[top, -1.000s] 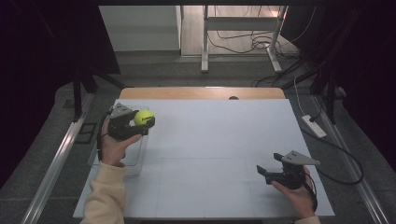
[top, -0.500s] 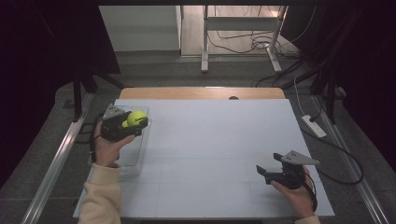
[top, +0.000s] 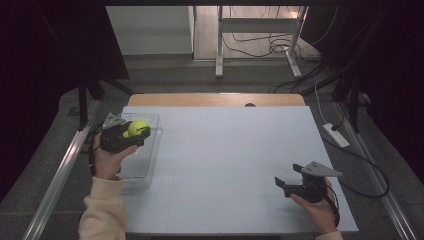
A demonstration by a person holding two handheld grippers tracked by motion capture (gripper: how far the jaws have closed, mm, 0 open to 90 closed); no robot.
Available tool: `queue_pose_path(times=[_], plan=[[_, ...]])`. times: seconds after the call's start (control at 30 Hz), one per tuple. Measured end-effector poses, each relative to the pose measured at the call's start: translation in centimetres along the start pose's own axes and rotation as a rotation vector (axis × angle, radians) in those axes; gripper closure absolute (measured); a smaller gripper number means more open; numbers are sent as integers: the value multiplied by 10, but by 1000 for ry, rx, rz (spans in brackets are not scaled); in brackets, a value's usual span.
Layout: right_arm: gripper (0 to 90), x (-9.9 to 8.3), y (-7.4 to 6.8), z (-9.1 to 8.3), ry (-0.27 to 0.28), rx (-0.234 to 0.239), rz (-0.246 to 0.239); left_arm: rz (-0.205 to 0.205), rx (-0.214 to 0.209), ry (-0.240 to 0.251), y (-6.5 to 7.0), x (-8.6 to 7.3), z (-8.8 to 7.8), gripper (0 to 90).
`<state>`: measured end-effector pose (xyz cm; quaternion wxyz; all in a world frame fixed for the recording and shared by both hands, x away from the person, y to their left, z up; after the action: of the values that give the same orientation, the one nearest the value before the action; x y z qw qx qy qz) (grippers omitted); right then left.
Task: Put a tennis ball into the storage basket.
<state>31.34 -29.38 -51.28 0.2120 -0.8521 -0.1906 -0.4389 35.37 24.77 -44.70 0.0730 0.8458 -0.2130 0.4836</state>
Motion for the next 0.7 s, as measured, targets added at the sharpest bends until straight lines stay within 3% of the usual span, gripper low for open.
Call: queue_pose_path(times=[0.33, 0.7], plan=[[127, -1, -1, 1, -7, -3, -6, -22, 68, -40, -16, -12, -4, 274], [126, -1, -1, 1, -6, -3, -5, -27, 111, -97, -26, -22, -4, 273]])
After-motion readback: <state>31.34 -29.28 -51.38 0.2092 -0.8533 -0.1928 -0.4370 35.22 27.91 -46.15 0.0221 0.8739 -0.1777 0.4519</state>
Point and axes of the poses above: each handheld gripper's, and its own axes: z roughly forward along the jaws, x roughly out of its top, y roughly to its right, the point moved 3 cm from there along z, roughly forward along the jaws, and after that the axes turned 12 degrees about z, right-handed, at the moved point
